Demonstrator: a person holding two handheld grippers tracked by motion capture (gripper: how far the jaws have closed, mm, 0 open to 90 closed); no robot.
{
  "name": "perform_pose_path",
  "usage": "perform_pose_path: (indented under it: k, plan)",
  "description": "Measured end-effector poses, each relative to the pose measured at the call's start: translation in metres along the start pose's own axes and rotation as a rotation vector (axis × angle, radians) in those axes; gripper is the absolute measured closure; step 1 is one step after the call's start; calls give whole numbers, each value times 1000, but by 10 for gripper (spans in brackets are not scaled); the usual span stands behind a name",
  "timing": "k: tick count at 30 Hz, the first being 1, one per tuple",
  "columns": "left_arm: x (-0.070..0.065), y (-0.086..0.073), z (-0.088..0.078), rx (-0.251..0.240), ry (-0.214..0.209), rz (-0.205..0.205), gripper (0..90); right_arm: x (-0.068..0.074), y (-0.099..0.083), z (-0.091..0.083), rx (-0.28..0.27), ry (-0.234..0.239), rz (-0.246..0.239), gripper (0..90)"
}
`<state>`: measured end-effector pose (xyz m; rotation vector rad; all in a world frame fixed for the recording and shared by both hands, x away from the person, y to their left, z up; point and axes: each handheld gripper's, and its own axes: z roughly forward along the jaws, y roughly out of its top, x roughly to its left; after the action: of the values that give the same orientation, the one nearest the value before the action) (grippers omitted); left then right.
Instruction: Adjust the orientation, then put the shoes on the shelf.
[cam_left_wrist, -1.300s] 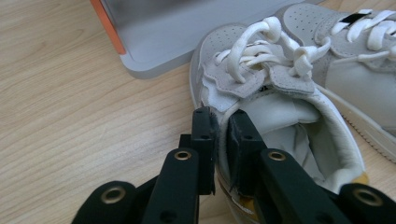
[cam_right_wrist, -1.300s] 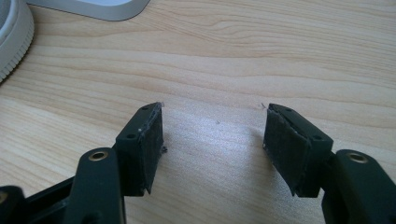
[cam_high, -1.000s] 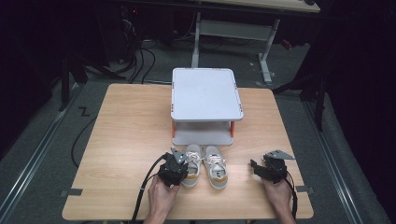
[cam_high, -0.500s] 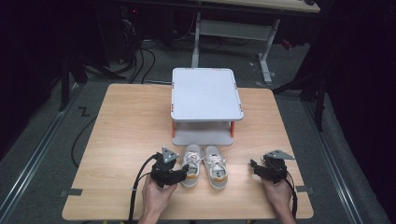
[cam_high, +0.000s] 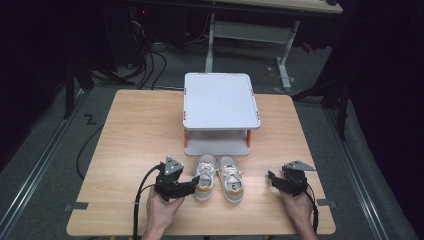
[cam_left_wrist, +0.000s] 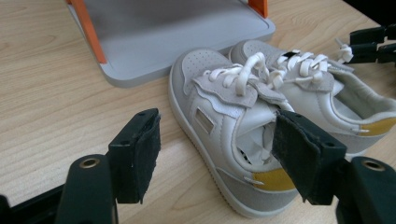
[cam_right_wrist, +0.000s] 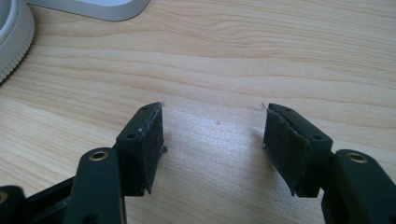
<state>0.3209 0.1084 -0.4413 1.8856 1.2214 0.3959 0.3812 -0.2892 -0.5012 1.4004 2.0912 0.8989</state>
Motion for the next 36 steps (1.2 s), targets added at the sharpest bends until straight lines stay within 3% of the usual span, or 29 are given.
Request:
perform_pose_path:
  k: [4,9,14,21,25,27,31,33,35,36]
  plan:
    - [13,7,2,-10,25,0,328,0,0,0,-1,-1,-1,381]
    - [30,15,8,-16,33,-27,327,1,0,-1,0,-10,5,389]
    - [43,23,14,-20,54,-19,341,1,-1,-1,-5,-21,11,436]
    - [50,30,19,-29,76,-16,347,2,0,-1,-8,-21,9,468]
    - [59,36,31,-41,109,-1,392,2,0,-5,-55,-15,6,506]
    - [63,39,36,-50,103,2,397,2,0,-6,-68,-18,2,514]
    - [72,44,47,-41,94,-34,412,4,1,-13,-90,46,39,501]
    - [75,46,50,-31,97,-41,398,6,2,-16,-94,60,37,499]
    - [81,47,58,-24,105,-62,401,14,6,-24,-98,119,36,503]
    - [81,47,58,-24,105,-62,402,14,6,-24,-98,119,36,503]
